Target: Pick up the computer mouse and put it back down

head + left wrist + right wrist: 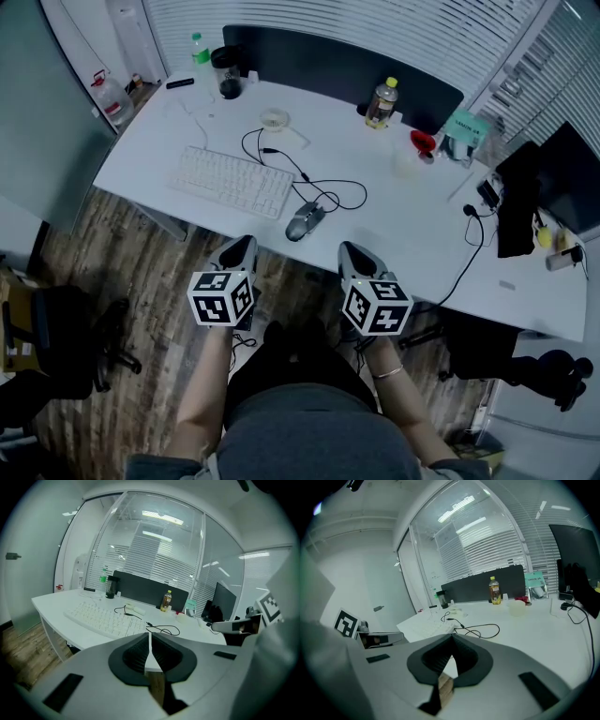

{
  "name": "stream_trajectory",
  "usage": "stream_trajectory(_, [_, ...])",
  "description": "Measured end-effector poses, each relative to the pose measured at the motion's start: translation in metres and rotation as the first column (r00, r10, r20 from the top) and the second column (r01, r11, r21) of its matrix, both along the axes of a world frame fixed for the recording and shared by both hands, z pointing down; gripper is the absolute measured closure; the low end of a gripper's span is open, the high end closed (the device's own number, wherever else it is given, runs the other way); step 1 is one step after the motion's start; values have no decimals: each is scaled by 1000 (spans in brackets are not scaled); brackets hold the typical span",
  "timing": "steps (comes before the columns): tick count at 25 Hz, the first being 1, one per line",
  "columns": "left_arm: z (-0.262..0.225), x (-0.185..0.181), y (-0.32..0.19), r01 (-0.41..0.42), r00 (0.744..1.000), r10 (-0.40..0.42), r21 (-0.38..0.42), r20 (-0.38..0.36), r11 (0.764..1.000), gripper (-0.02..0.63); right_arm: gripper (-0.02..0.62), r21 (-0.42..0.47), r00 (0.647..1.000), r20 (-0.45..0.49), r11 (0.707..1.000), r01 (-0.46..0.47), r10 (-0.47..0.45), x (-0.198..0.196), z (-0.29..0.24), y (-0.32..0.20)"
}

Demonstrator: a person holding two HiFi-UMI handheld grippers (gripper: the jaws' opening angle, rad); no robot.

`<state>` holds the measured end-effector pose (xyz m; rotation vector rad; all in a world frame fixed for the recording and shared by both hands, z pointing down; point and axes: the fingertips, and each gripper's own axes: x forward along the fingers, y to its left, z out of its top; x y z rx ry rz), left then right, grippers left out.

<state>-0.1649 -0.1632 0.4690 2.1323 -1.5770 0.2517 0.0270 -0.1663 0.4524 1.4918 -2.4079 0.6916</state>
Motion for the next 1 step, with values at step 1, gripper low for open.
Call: stream_trajectory(1, [1, -1, 0, -1, 1000, 1, -1, -1, 1000, 571, 594, -1, 1000, 0, 1000, 0, 0, -1, 1, 0])
